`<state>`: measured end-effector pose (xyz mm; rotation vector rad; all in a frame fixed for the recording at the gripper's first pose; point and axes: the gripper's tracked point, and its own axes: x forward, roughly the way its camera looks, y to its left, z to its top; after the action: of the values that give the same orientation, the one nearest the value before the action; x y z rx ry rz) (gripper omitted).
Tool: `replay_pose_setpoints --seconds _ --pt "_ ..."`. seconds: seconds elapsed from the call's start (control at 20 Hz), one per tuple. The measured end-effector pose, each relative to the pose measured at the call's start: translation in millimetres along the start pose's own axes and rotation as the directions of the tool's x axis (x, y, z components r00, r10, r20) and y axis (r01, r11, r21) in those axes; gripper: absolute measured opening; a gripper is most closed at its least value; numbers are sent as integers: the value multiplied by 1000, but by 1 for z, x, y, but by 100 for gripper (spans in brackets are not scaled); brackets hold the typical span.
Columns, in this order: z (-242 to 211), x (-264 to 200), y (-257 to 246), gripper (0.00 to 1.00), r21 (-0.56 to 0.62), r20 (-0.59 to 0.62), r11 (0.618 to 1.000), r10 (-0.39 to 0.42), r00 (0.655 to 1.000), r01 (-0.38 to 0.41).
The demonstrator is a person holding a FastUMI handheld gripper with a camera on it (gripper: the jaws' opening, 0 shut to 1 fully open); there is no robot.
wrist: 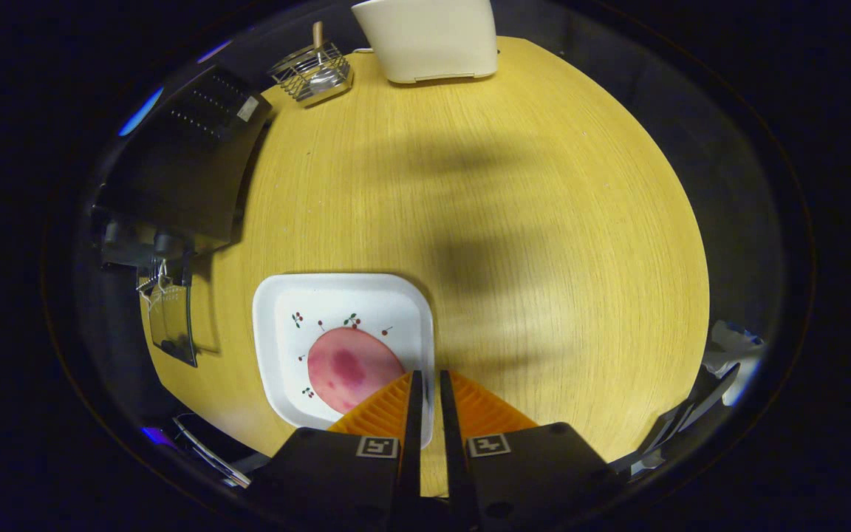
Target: Open the toaster oven, put the food inside, and close the toaster oven door.
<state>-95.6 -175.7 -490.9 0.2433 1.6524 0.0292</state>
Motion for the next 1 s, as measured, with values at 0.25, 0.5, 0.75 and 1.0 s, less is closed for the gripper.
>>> replay_pose_setpoints --seconds 0.25,0.5,0.75,1.0 --pt "-3 9 4 5 49 20 987 149 989 -150" --pt "-3 -5 5 5 163 70 926 333 940 -340" --pt "-14 -28 9 5 182 108 889 406 907 -420" --pt "-26 -64 48 5 221 170 841 465 869 -494"
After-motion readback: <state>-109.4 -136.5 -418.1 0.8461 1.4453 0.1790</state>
